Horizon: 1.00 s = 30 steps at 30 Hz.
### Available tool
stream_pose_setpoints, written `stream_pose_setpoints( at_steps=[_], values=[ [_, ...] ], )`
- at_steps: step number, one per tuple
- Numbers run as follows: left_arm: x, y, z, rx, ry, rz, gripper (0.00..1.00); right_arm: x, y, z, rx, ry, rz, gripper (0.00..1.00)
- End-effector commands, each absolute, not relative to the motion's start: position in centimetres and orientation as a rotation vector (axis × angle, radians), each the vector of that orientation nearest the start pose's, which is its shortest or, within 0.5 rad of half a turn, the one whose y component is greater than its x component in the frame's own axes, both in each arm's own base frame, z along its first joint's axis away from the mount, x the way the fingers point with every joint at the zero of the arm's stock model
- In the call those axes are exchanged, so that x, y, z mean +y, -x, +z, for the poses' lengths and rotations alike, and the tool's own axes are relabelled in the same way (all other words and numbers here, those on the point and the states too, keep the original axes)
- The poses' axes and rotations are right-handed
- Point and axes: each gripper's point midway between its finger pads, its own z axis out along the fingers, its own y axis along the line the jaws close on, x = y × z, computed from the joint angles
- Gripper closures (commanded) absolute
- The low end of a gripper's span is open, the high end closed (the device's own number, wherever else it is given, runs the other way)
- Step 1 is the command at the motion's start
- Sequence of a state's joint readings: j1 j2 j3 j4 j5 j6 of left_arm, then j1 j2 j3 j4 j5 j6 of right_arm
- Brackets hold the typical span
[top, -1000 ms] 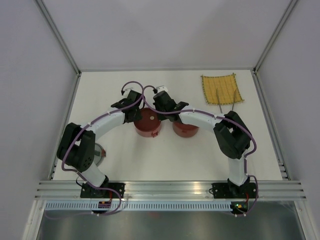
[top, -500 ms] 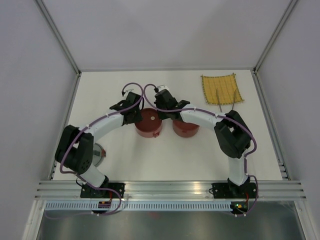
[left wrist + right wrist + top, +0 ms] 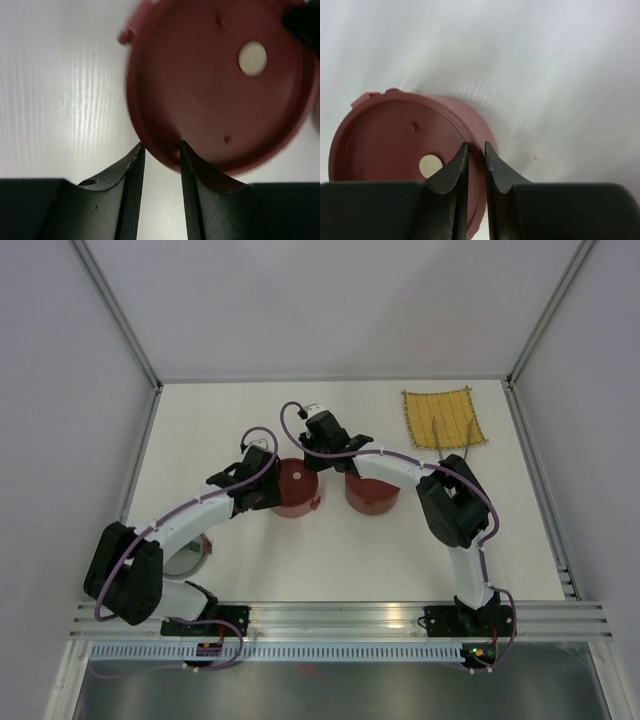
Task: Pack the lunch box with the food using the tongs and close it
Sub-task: Close the box lid on the packing box.
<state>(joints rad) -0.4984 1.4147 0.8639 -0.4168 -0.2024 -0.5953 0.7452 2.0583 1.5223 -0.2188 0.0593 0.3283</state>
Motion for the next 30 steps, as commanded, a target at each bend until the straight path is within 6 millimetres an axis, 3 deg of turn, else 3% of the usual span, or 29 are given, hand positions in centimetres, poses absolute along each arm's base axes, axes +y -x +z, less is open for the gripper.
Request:
stream_pose_setpoints(
  at_steps=[1, 6, 9, 12, 15, 16, 19, 24, 27, 30],
  values=[
    [-16.1, -23.5, 5.2, 2.699, 0.147, -0.253, 0.60, 36.3, -35.1, -0.9, 2.569, 0.610, 0.441, 0.81],
    [-15.3, -21.2, 3.6, 2.736, 0.179, -0.159, 0.60, 38.7, -35.6, 0.5, 2.506, 0.629, 0.528, 0.80],
    [-14.4, -21.0, 3.3, 2.725, 0.191, -0.087, 0.60, 39.7, -35.5, 0.0, 2.500, 0.656, 0.521, 0.80],
    [-14.3, -21.8, 4.3, 2.678, 0.179, -0.080, 0.60, 40.6, -36.1, 0.3, 2.488, 0.661, 0.525, 0.79],
    [-14.4, -24.0, 7.3, 2.591, 0.150, -0.053, 0.59, 40.9, -37.9, 1.7, 2.469, 0.631, 0.460, 0.77],
    [-14.8, -25.7, 9.7, 2.526, 0.157, -0.058, 0.57, 40.5, -38.6, 2.2, 2.464, 0.615, 0.422, 0.75],
    [-15.3, -27.4, 13.3, 2.468, 0.117, -0.071, 0.52, 40.0, -40.3, 5.6, 2.439, 0.557, 0.456, 0.58],
    [-15.2, -28.1, 14.7, 2.449, 0.128, -0.073, 0.41, 38.9, -41.0, 10.8, 2.378, 0.525, 0.550, 0.35],
    [-14.3, -28.6, 15.8, 2.424, 0.169, -0.082, 0.39, 38.2, -40.7, 12.8, 2.359, 0.508, 0.540, 0.32],
    [-12.2, -29.5, 16.7, 2.391, 0.241, -0.073, 0.38, 37.0, -40.2, 13.8, 2.366, 0.465, 0.512, 0.32]
  ],
)
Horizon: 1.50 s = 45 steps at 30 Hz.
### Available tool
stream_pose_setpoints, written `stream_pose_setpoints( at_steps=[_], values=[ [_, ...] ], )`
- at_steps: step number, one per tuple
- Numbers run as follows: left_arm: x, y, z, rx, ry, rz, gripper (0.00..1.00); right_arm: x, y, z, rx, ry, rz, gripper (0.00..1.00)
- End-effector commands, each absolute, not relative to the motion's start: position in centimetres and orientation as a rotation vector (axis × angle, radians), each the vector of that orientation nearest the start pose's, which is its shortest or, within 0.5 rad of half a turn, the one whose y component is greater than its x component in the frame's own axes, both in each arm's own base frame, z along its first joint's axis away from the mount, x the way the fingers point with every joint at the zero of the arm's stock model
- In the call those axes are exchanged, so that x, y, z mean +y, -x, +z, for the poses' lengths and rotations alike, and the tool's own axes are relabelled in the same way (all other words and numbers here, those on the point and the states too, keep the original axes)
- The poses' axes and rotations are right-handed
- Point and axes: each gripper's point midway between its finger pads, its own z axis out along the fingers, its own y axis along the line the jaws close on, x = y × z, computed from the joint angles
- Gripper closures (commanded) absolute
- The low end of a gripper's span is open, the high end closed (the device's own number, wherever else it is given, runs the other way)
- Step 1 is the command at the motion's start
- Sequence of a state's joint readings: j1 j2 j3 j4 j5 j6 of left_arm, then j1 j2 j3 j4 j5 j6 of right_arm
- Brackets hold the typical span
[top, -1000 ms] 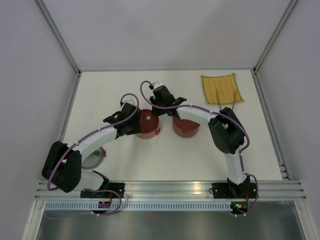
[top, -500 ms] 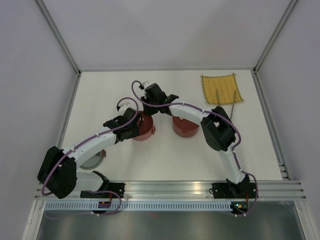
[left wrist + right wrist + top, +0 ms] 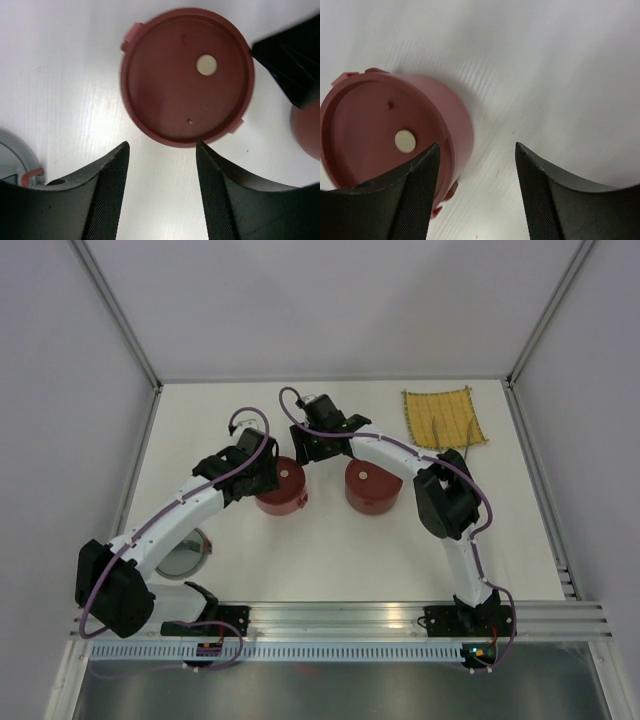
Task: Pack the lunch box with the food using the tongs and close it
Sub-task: Close the box lid on the packing box.
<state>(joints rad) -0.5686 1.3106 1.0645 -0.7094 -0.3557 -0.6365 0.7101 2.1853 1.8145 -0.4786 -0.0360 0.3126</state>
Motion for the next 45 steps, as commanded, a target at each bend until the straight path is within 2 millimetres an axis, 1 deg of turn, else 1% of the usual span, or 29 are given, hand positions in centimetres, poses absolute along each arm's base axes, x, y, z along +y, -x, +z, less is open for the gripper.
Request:
stream_pose_setpoints(
  at_steps=[1, 2, 3, 4, 5, 7, 8, 10, 13, 15, 17, 18, 20, 21, 24, 28, 29, 31, 32, 34, 35, 36, 37, 39, 40, 42, 43, 44, 45],
  values=[
    [-11.6, -29.6, 16.7, 2.389, 0.256, -0.064, 0.38, 36.7, -40.0, 13.9, 2.375, 0.446, 0.514, 0.32],
    [-10.2, -30.2, 16.7, 2.380, 0.291, -0.046, 0.38, 36.3, -39.5, 13.4, 2.393, 0.437, 0.510, 0.32],
    [-9.7, -30.5, 16.8, 2.373, 0.304, -0.047, 0.38, 36.0, -39.4, 14.0, 2.388, 0.418, 0.518, 0.32],
    [-8.8, -30.7, 16.5, 2.373, 0.335, -0.057, 0.37, 35.9, -39.2, 14.1, 2.387, 0.407, 0.526, 0.32],
    [-8.5, -31.4, 16.7, 2.351, 0.337, -0.073, 0.38, 35.7, -38.6, 13.4, 2.408, 0.389, 0.536, 0.32],
    [-8.0, -32.0, 16.1, 2.353, 0.344, -0.111, 0.38, 36.3, -37.9, 14.1, 2.391, 0.382, 0.610, 0.32],
    [-8.0, -32.5, 16.1, 2.344, 0.320, -0.128, 0.38, 36.1, -37.2, 13.2, 2.422, 0.360, 0.627, 0.32],
    [-8.5, -33.5, 16.2, 2.326, 0.278, -0.200, 0.38, 36.2, -36.7, 13.4, 2.411, 0.338, 0.662, 0.33],
    [-8.4, -34.5, 15.8, 2.323, 0.220, -0.188, 0.38, 35.9, -35.3, 11.7, 2.448, 0.285, 0.684, 0.33],
    [-8.1, -34.9, 14.7, 2.342, 0.240, -0.189, 0.38, 36.2, -34.7, 11.4, 2.449, 0.255, 0.700, 0.33],
    [-7.5, -35.1, 13.5, 2.366, 0.274, -0.179, 0.39, 36.5, -34.4, 10.6, 2.458, 0.246, 0.687, 0.33],
    [-7.5, -35.0, 12.3, 2.391, 0.282, -0.174, 0.39, 37.0, -34.1, 10.3, 2.461, 0.251, 0.692, 0.33],
    [-7.7, -34.8, 11.2, 2.413, 0.298, -0.189, 0.41, 37.5, -34.0, 9.5, 2.471, 0.246, 0.695, 0.34],
    [-7.8, -34.6, 10.2, 2.427, 0.313, -0.192, 0.42, 37.7, -34.1, 9.5, 2.465, 0.234, 0.706, 0.34],
    [-7.2, -34.2, 8.6, 2.439, 0.348, -0.148, 0.43, 37.7, -34.4, 9.4, 2.453, 0.216, 0.692, 0.34],
    [-7.4, -34.4, 7.5, 2.444, 0.356, -0.142, 0.45, 37.9, -35.2, 9.6, 2.442, 0.220, 0.670, 0.34],
    [-7.4, -34.4, 7.4, 2.444, 0.359, -0.138, 0.45, 37.8, -35.4, 8.7, 2.457, 0.232, 0.640, 0.35],
    [-7.2, -34.3, 6.7, 2.453, 0.376, -0.102, 0.47, 37.8, -35.4, 7.9, 2.483, 0.246, 0.614, 0.36],
    [-7.1, -34.4, 6.6, 2.451, 0.382, -0.092, 0.48, 37.7, -35.4, 6.7, 2.506, 0.259, 0.595, 0.41],
    [-7.6, -34.1, 6.3, 2.456, 0.370, -0.089, 0.50, 38.1, -35.3, 5.5, 2.528, 0.284, 0.600, 0.52],
    [-7.3, -34.0, 6.1, 2.455, 0.373, -0.053, 0.50, 38.2, -35.3, 5.2, 2.533, 0.296, 0.598, 0.55],
    [-7.9, -33.7, 5.9, 2.460, 0.351, -0.047, 0.51, 38.4, -35.2, 5.1, 2.538, 0.304, 0.608, 0.58],
    [-8.1, -33.6, 5.9, 2.459, 0.361, -0.045, 0.53, 38.5, -35.5, 5.1, 2.534, 0.307, 0.608, 0.66],
    [-8.3, -32.7, 5.5, 2.478, 0.379, -0.044, 0.57, 38.4, -35.9, 5.1, 2.525, 0.321, 0.579, 0.73],
    [-8.8, -32.3, 5.4, 2.483, 0.397, -0.059, 0.62, 38.5, -36.6, 5.5, 2.504, 0.325, 0.561, 0.78],
    [-9.4, -31.1, 5.3, 2.487, 0.400, -0.076, 0.66, 38.1, -37.4, 5.4, 2.489, 0.357, 0.495, 0.83],
    [-10.1, -30.3, 5.2, 2.485, 0.404, -0.093, 0.68, 38.3, -38.1, 5.5, 2.473, 0.368, 0.471, 0.88],
    [-10.4, -29.8, 5.2, 2.487, 0.407, -0.098, 0.69, 38.3, -38.5, 5.5, 2.468, 0.382, 0.457, 0.91],
    [-11.1, -29.0, 5.1, 2.498, 0.417, -0.114, 0.71, 38.7, -39.1, 6.2, 2.448, 0.420, 0.449, 0.93]
  ],
)
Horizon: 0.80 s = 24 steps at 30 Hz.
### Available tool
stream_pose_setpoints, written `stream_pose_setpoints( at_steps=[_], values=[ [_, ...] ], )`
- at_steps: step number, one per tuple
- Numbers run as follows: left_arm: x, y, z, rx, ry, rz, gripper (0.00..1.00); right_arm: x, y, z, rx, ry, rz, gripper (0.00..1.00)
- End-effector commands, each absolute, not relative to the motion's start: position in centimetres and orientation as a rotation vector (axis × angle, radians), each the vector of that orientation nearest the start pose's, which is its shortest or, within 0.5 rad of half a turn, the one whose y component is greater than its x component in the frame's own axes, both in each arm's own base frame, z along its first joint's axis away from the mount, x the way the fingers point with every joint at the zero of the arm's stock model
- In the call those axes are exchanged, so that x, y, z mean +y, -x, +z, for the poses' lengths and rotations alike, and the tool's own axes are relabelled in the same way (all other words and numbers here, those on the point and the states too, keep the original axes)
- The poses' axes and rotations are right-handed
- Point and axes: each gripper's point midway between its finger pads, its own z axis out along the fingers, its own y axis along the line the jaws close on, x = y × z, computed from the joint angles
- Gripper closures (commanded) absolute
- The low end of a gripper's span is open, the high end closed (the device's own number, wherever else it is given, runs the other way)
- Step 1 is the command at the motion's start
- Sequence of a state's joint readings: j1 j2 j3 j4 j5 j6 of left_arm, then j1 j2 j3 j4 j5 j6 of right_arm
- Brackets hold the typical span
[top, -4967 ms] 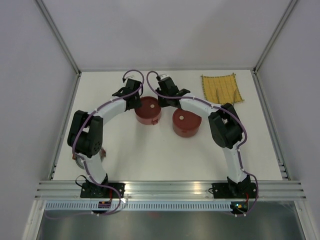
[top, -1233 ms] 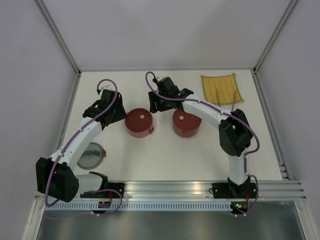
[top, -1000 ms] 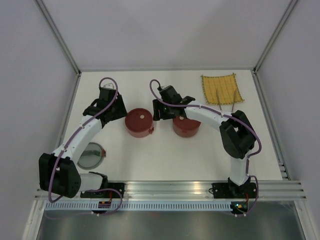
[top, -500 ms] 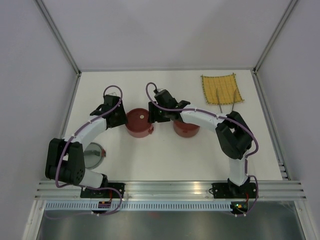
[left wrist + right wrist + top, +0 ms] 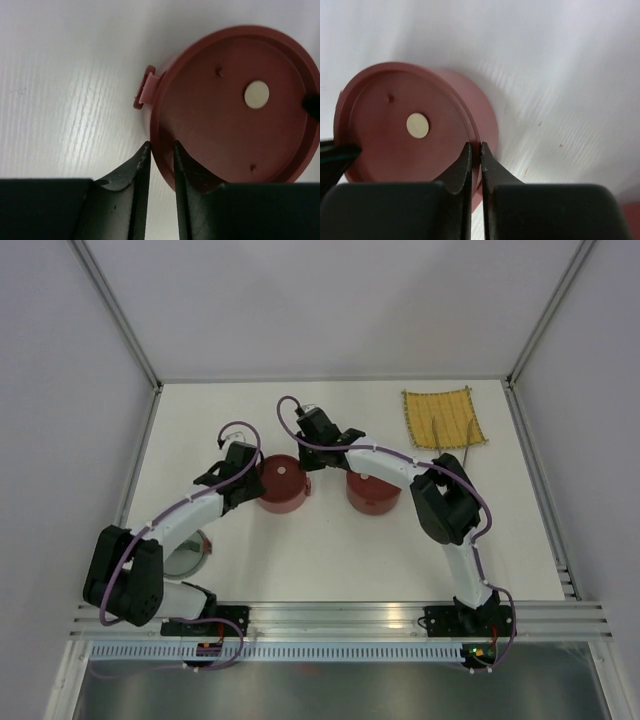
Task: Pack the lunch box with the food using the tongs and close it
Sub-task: Close the box lid on the packing box.
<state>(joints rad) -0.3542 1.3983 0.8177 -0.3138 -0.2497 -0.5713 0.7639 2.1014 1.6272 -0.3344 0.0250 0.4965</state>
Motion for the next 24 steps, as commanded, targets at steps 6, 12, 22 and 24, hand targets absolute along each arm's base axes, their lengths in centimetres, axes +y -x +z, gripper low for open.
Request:
stream_pose_setpoints(
  at_steps=[6, 12, 22, 24],
  values=[
    [-13.5, -25.9, 6.0, 2.507, 0.392, -0.185, 0.74, 41.4, -40.4, 5.8, 2.401, 0.586, 0.526, 0.99],
    [-11.1, -26.8, 8.8, 2.439, 0.391, -0.031, 0.63, 41.9, -41.0, 6.5, 2.399, 0.635, 0.523, 0.94],
    [-8.9, -32.1, 15.4, 2.319, 0.407, -0.129, 0.47, 40.4, -41.0, 14.5, 2.315, 0.581, 0.603, 0.39],
    [-7.5, -32.9, 16.1, 2.291, 0.435, -0.115, 0.47, 40.2, -40.6, 15.7, 2.318, 0.543, 0.618, 0.37]
  ],
)
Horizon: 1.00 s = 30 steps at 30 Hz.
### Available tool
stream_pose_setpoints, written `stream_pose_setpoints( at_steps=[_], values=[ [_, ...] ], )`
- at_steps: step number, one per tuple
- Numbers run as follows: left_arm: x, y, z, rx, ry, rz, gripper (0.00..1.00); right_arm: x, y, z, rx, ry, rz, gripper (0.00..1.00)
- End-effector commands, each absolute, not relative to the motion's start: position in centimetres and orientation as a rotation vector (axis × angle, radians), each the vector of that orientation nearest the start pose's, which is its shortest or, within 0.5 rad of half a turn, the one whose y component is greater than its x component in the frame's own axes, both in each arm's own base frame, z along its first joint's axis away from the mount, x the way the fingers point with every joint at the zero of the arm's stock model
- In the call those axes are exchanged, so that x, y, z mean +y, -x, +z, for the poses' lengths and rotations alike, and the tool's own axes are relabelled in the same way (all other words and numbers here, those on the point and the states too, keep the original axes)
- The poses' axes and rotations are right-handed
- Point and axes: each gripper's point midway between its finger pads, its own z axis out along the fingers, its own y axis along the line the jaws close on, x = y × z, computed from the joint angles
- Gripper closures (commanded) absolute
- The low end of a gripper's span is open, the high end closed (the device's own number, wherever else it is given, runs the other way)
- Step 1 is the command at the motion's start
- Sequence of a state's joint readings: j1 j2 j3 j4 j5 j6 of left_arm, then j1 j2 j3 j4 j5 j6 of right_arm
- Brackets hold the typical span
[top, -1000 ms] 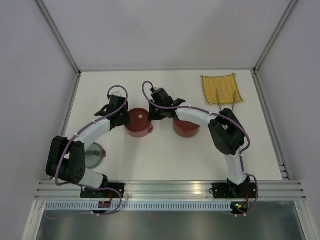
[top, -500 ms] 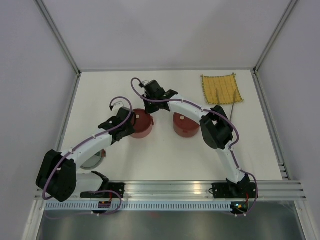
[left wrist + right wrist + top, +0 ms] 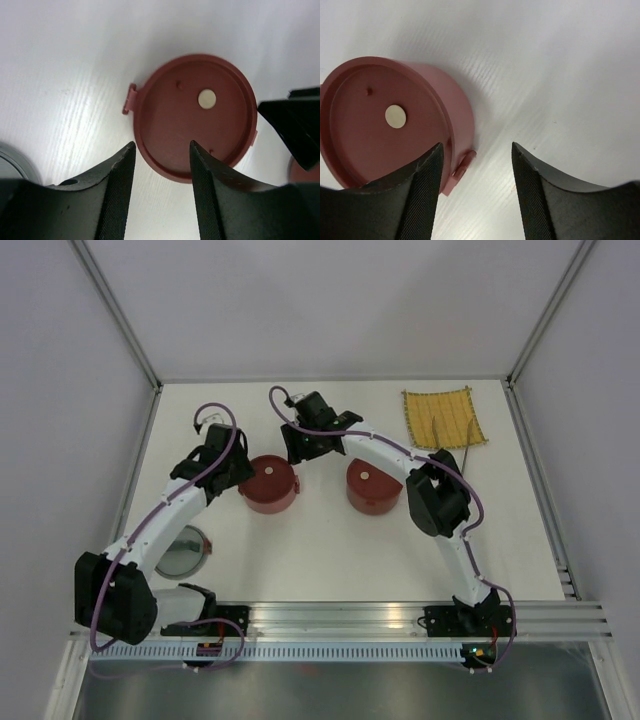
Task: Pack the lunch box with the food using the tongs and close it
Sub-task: Close the box lid on the packing box.
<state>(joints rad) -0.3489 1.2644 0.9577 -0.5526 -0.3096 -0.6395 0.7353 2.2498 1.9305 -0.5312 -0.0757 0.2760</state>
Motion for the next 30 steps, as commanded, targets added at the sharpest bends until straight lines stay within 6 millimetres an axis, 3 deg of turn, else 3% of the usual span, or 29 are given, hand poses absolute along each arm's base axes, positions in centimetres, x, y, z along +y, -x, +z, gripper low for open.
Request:
stream_pose_setpoints(
  at_steps=[1, 3, 6, 11, 15, 20, 24, 30],
  values=[
    [-7.0, -33.1, 16.0, 2.292, 0.442, -0.116, 0.46, 40.0, -40.6, 15.9, 2.327, 0.522, 0.616, 0.37],
    [-5.5, -33.7, 15.4, 2.285, 0.499, -0.115, 0.45, 39.7, -40.0, 15.9, 2.352, 0.493, 0.621, 0.36],
    [-5.0, -33.8, 13.6, 2.317, 0.542, -0.165, 0.45, 39.1, -39.0, 15.0, 2.388, 0.440, 0.633, 0.35],
    [-6.2, -34.8, 12.1, 2.322, 0.475, -0.245, 0.45, 38.8, -38.2, 12.9, 2.428, 0.415, 0.636, 0.35],
    [-5.8, -35.1, 10.6, 2.358, 0.439, -0.191, 0.45, 39.4, -38.2, 11.8, 2.437, 0.416, 0.643, 0.35],
    [-4.7, -34.3, 8.1, 2.425, 0.459, -0.086, 0.46, 40.0, -38.3, 10.6, 2.447, 0.428, 0.617, 0.34],
    [-4.5, -33.7, 6.6, 2.464, 0.464, -0.058, 0.50, 40.4, -38.0, 8.5, 2.482, 0.438, 0.596, 0.35],
    [-4.2, -32.4, 4.4, 2.519, 0.477, 0.009, 0.53, 41.3, -37.9, 7.1, 2.492, 0.453, 0.586, 0.36]
  ],
)
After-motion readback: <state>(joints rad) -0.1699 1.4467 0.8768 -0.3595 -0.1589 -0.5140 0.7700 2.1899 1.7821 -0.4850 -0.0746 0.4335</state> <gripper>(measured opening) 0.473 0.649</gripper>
